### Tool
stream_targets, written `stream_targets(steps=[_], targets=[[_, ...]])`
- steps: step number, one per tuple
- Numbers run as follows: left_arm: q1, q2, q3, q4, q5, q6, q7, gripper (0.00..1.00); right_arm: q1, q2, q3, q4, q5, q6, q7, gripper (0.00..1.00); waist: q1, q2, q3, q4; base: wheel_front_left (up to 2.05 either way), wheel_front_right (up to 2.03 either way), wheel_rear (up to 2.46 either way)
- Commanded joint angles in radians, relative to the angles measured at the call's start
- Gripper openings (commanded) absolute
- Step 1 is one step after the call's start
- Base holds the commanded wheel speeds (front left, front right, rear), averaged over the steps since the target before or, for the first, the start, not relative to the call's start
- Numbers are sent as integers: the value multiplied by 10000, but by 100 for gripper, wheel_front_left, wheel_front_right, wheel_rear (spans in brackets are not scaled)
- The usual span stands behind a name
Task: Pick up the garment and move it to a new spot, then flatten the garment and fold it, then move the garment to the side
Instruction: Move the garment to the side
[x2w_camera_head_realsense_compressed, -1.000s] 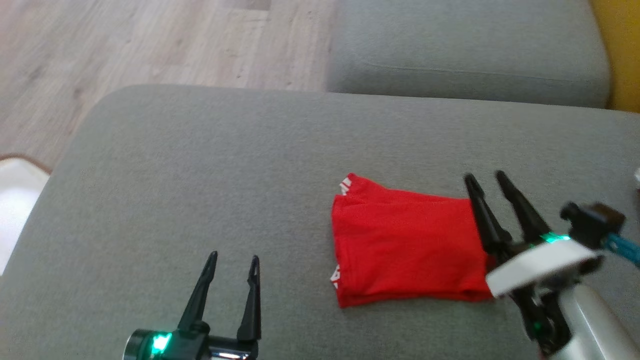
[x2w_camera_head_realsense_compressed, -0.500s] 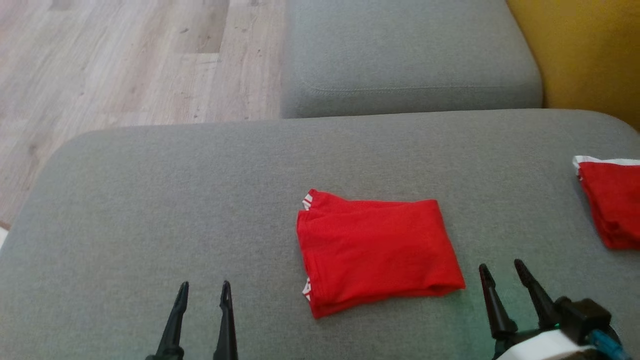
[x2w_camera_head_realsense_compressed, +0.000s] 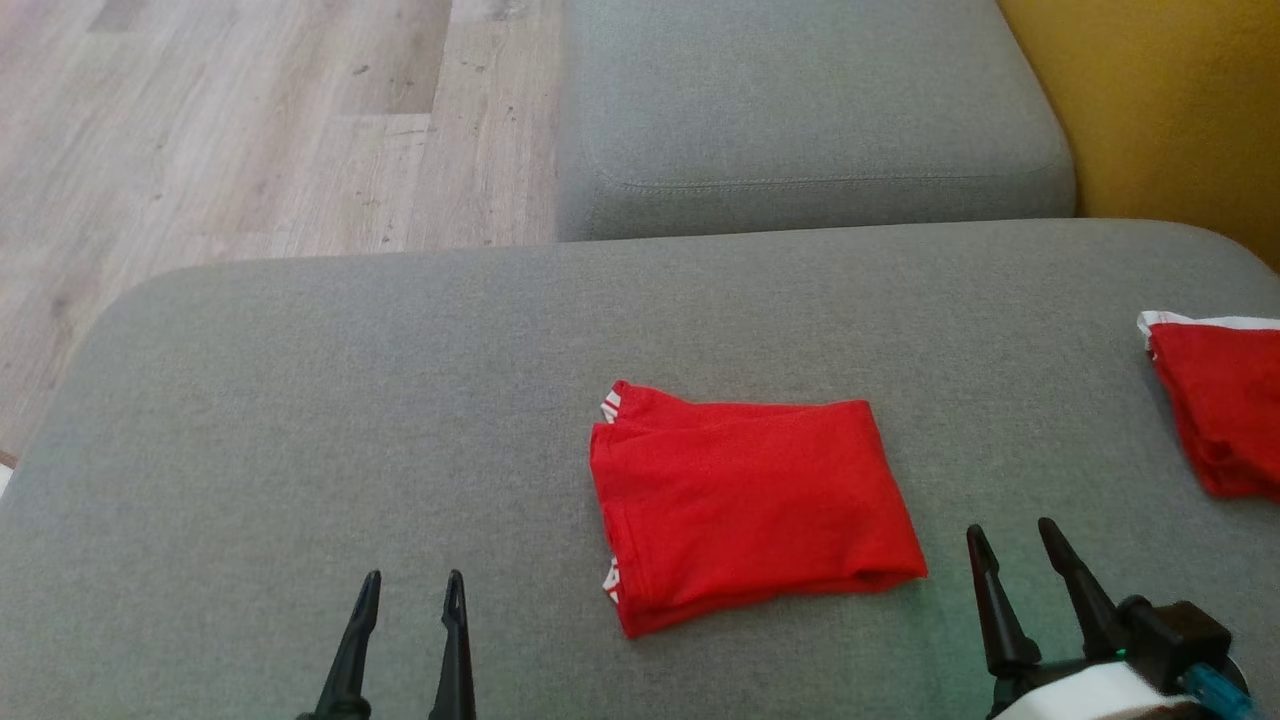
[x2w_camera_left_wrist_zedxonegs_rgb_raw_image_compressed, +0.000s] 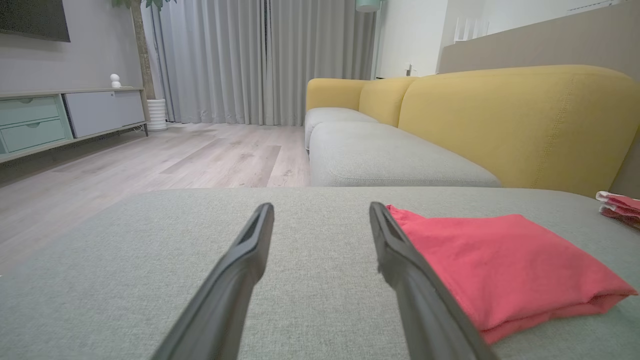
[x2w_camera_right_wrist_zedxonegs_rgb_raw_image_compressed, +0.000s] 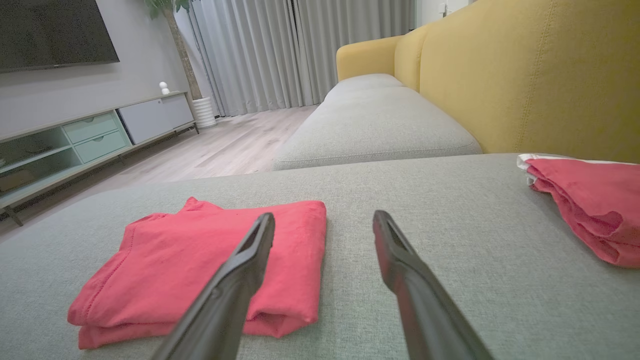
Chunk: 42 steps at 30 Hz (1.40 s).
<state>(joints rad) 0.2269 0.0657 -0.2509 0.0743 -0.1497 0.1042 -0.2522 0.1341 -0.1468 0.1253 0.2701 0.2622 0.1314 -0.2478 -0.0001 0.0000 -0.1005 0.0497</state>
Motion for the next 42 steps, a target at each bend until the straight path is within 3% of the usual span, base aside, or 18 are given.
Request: stream_targets(steps=[1, 27, 35, 42], targets=[[-347, -134, 375, -270, 41, -11, -95, 100, -199, -104, 160, -350, -48, -7, -138, 100, 1, 0, 10, 38, 0, 0, 0], [-192, -153, 333, -432, 113, -76, -95, 100, -272, -149, 123, -202, -60, -7, -139, 100, 1, 0, 226, 520, 0, 0, 0], [-387, -154, 54, -565, 49, -26, -95, 100, -1044, -384, 205, 879, 161, -7, -59, 100, 1, 0, 799, 943, 0, 0, 0], [-740, -154, -345, -647, 40, 135, -95, 100, -2229, -474, 1, 1874, 341, -7, 907, 100, 1, 0, 1369, 1213, 0, 0, 0]])
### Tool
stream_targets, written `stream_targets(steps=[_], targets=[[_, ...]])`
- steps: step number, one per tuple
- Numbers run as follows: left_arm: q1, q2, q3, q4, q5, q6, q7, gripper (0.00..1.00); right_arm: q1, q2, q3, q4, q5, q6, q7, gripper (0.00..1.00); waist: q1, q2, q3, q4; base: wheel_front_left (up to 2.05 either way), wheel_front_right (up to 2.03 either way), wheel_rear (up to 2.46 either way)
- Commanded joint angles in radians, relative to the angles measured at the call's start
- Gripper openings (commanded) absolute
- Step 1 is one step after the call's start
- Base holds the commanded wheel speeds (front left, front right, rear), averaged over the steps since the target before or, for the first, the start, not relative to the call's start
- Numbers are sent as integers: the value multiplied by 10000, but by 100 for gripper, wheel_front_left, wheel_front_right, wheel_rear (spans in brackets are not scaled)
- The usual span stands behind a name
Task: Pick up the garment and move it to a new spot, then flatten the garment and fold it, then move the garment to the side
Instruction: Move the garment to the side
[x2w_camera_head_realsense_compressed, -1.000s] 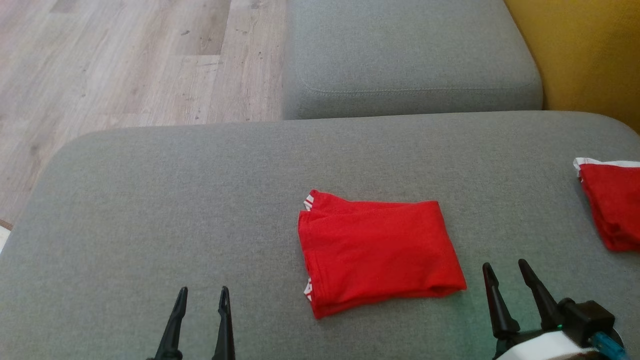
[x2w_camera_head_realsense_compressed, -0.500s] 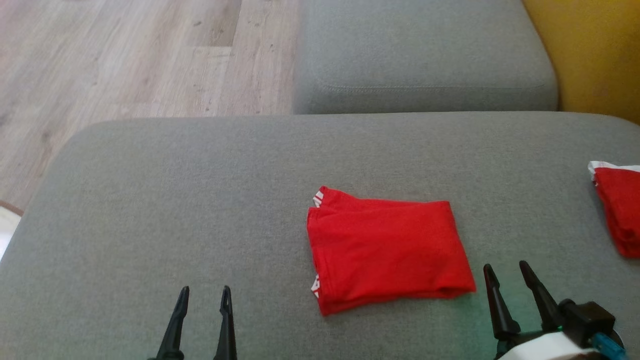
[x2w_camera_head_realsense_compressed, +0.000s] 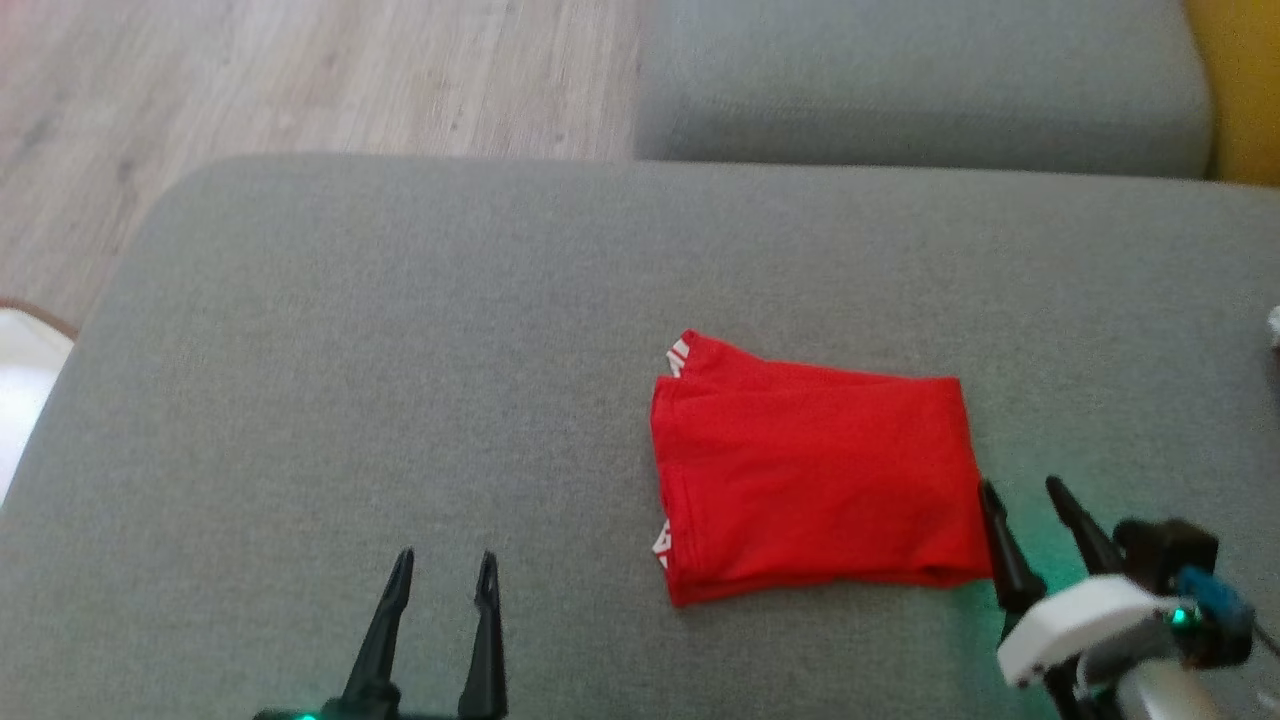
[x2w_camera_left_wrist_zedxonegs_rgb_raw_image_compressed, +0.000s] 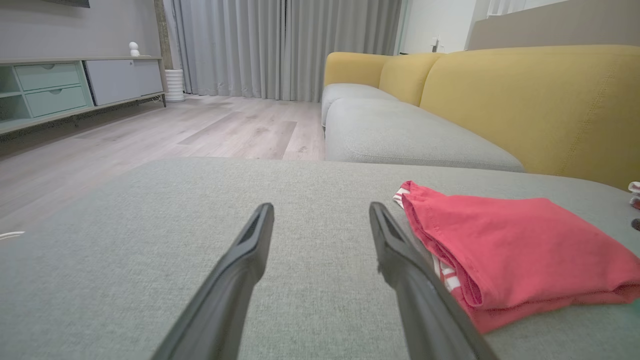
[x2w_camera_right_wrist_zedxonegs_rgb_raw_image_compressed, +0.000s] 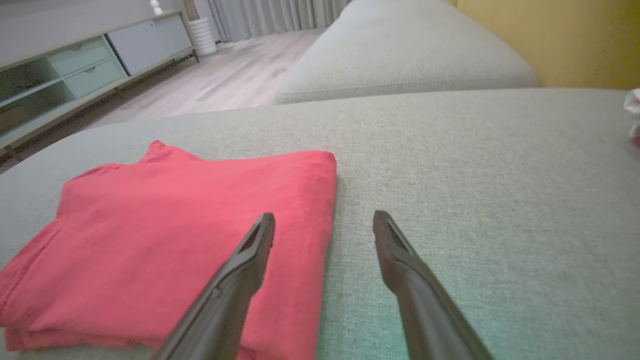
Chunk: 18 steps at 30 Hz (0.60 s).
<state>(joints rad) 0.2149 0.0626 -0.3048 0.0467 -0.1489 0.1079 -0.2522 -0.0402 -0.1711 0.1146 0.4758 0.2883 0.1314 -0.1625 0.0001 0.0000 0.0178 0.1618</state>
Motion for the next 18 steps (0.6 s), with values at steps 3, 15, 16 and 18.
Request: stream_targets(steps=[3, 15, 16, 18], targets=[[-836, -123, 14, -370, 20, 152, -95, 100, -987, -246, 98, 315, 170, -7, 689, 100, -1, 0, 392, 181, 0, 0, 0], [-1308, -123, -327, -640, -242, 258, -95, 100, -1857, -228, 734, 1583, 1491, -7, 1695, 0, -1, 0, 712, 210, 0, 0, 0], [-1341, -123, -321, -734, -340, 252, -95, 100, -1940, -343, 733, 1576, 1440, -7, 1550, 0, -1, 0, 775, 140, 0, 0, 0], [-1381, -123, -257, -927, -560, 302, -95, 100, -2122, -626, 693, 1521, 1190, -7, 1282, 0, -1, 0, 927, -55, 0, 0, 0]])
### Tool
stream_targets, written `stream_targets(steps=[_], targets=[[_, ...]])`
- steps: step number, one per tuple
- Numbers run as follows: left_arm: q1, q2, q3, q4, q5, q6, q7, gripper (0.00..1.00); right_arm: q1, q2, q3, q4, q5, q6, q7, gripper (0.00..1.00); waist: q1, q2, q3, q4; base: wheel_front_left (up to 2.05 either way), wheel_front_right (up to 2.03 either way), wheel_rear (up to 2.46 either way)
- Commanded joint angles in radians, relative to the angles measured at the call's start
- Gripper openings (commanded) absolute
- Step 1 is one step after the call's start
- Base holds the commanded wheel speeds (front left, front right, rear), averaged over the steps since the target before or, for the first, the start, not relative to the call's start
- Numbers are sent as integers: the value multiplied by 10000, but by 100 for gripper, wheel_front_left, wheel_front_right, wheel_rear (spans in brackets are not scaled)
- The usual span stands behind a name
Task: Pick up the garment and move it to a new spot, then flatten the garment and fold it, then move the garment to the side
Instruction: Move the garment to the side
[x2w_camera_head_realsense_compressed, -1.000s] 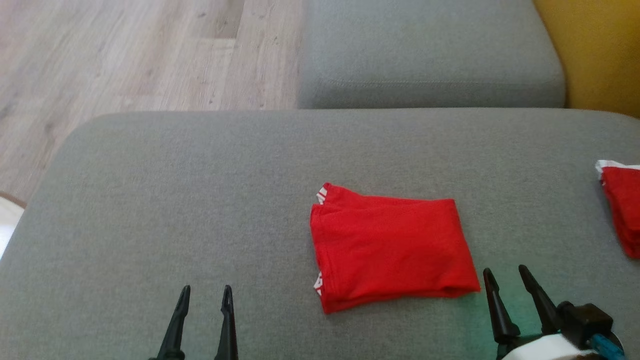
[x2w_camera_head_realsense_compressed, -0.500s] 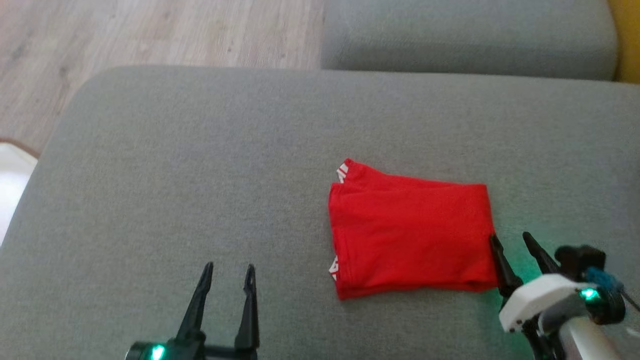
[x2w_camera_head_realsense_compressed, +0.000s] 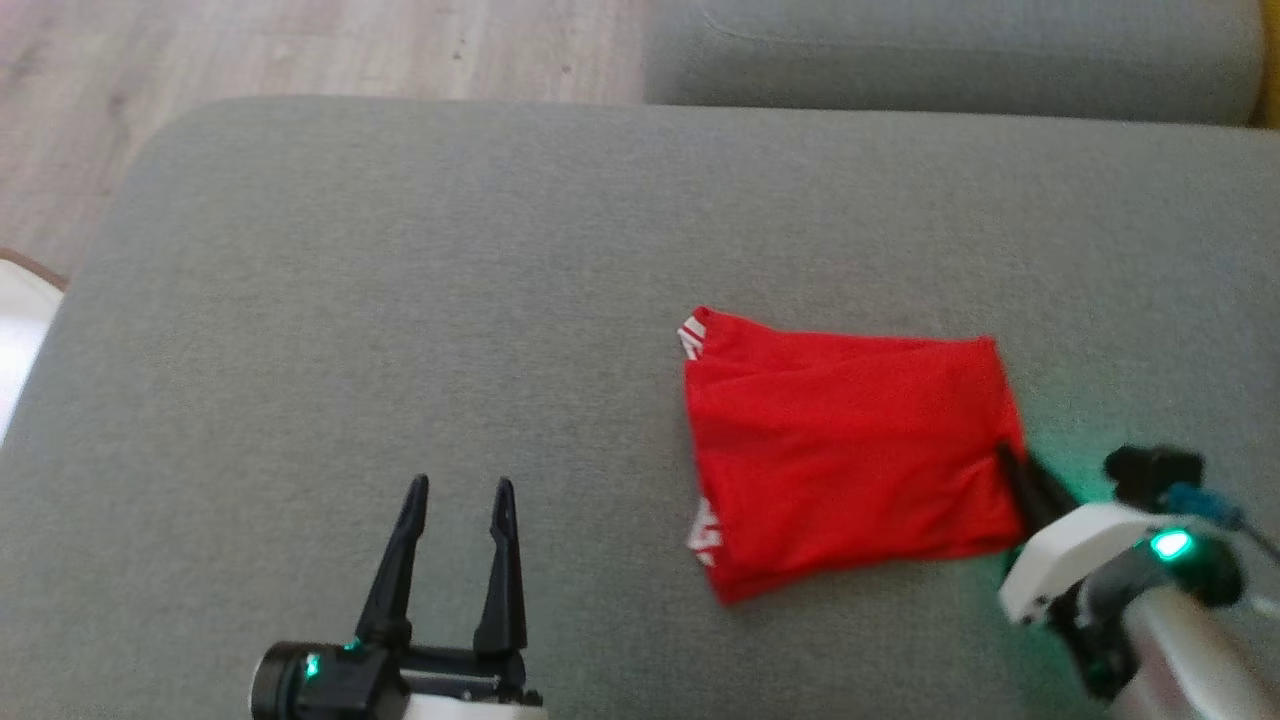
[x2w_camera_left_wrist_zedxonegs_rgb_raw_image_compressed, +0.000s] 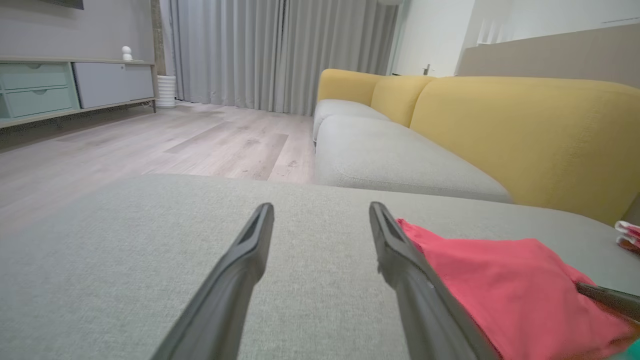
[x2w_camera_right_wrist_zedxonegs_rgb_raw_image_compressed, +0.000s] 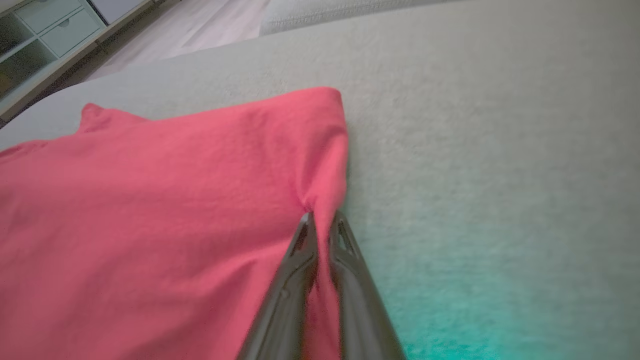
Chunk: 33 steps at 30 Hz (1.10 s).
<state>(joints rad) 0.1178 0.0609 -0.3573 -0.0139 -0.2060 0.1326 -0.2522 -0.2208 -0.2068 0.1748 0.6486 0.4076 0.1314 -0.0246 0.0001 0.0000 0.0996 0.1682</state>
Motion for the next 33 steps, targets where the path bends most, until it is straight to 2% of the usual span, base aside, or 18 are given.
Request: stream_targets(steps=[1, 6, 11, 19, 23, 27, 28, 29, 30, 33], targets=[[-451, -106, 294, -423, -54, 52, -95, 100, -434, -444, 68, -249, -167, -7, -195, 0, -1, 0, 213, -250, 0, 0, 0], [-693, -106, 404, -665, -443, 53, -95, 100, -1015, -1383, -199, -793, -728, -7, -175, 0, -1, 0, 875, -1037, 0, 0, 0], [-1233, -106, 497, -691, -616, -161, -95, 100, -1710, -2653, -644, -1766, -957, -7, 243, 0, -1, 0, 1757, -1857, 0, 0, 0], [-2240, -106, 589, -690, -278, -421, -95, 100, -2252, -4508, -2268, -3295, -1059, -7, 1236, 0, -1, 0, 2927, -2490, 0, 0, 0], [-2622, -106, 740, -780, -219, -415, -95, 100, -1971, -4990, -3353, -3918, -1116, -7, 1807, 0, -1, 0, 3263, -2513, 0, 0, 0], [-2776, -106, 801, -791, -171, -430, -95, 100, -1550, -5105, -4175, -4502, -1368, -7, 2171, 2, -1, 0, 3401, -2475, 0, 0, 0], [-2805, -106, 815, -787, -172, -437, -95, 100, -1454, -5097, -4352, -4607, -1488, -7, 2224, 13, -1, 0, 3414, -2457, 0, 0, 0], [-2826, -106, 822, -778, -170, -449, -95, 100, -1360, -5060, -4515, -4699, -1631, -7, 2292, 43, -1, 0, 3416, -2433, 0, 0, 0], [-2841, -106, 827, -759, -171, -461, -95, 100, -1276, -4988, -4678, -4785, -1779, -7, 2344, 100, -1, 0, 3403, -2407, 0, 0, 0], [-2841, -106, 849, -706, -194, -481, -95, 100, -1037, -4536, -4944, -5099, -2226, -7, 2356, 100, -1, 0, 3257, -2325, 0, 0, 0]])
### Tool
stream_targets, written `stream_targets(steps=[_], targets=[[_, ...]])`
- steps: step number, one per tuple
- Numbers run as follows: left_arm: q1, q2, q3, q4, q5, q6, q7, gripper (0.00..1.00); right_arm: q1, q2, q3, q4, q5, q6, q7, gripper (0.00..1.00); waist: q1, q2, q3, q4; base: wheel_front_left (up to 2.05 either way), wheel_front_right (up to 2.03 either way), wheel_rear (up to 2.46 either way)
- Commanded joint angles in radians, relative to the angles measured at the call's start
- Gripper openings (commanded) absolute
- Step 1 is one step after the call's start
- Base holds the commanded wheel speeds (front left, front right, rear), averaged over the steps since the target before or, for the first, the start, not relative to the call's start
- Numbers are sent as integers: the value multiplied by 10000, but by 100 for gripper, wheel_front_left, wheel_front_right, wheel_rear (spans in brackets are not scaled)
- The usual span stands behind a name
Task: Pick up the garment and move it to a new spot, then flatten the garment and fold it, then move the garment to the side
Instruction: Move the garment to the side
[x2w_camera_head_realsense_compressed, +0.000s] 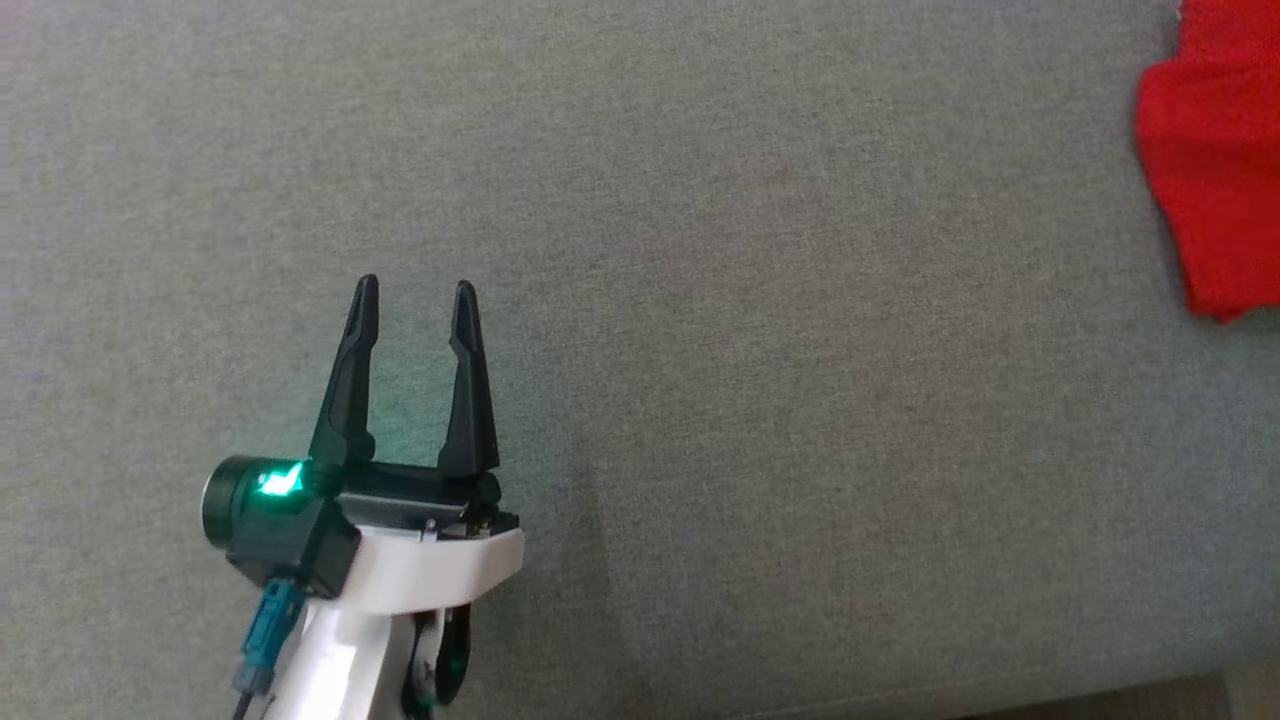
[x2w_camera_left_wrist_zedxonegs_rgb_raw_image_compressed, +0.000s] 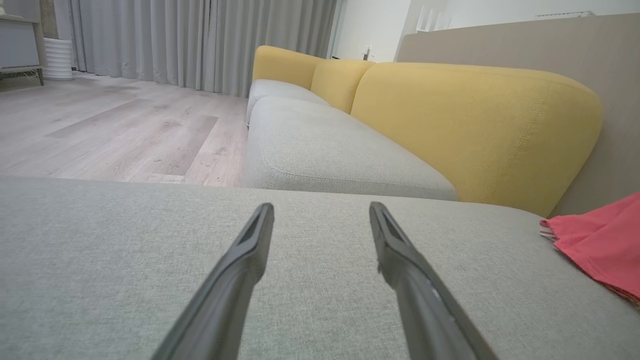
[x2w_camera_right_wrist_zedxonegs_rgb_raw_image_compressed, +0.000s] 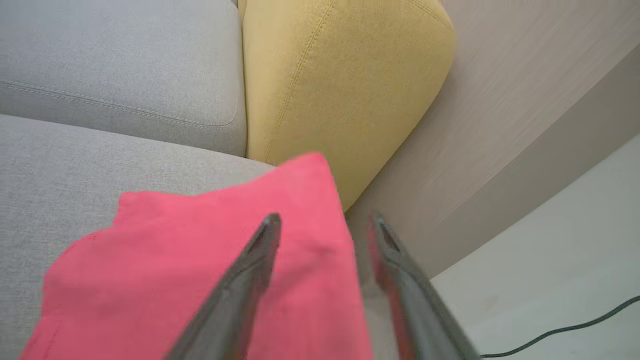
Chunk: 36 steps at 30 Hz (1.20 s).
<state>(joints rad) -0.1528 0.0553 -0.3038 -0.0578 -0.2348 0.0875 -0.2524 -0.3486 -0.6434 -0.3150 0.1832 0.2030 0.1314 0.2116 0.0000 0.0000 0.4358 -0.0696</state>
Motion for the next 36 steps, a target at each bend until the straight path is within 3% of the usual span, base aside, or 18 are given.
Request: stream_targets(steps=[1, 5, 11, 18, 22, 26, 30, 36], targets=[[-122, -51, 318, -239, 91, -38, -93, 100, 330, 48, -22, -572, -313, -7, -3, 100, 0, 0, -196, 83, 0, 0, 0], [3, -51, 342, -156, 71, -37, -93, 100, 875, 1047, 457, -924, -456, -7, -195, 100, 0, 0, -740, 247, 0, 0, 0], [538, -51, 487, 12, -9, 52, -93, 100, 1923, 2715, 1987, -1020, -241, -7, -1061, 100, 0, 0, -1777, 584, 0, 0, 0], [1489, -51, 523, 443, -96, 119, -93, 100, 2935, 4111, 3809, 318, 244, -7, -3425, 100, 0, 0, -3263, 1312, 0, 0, 0], [2230, -51, 704, 571, 252, 195, -93, 100, 3372, 4863, 4307, 1062, 234, -7, -4530, 100, 0, 0, -4146, 1569, 0, 0, 0], [2907, -51, 849, 432, 459, 159, -93, 100, 3627, 5344, 4277, 774, 20, -7, -4722, 100, 0, 0, -4689, 1694, 0, 0, 0], [3326, -51, 1000, 166, 573, 1, -93, 100, 4118, 5553, 3993, -152, -644, -7, -4729, 100, 0, 0, -5031, 1736, 0, 0, 0], [3761, -51, 1211, 185, 603, -172, -93, 100, 4999, 5769, 3659, -637, -678, -7, -4732, 100, 0, 0, -5371, 1796, 0, 0, 0]])
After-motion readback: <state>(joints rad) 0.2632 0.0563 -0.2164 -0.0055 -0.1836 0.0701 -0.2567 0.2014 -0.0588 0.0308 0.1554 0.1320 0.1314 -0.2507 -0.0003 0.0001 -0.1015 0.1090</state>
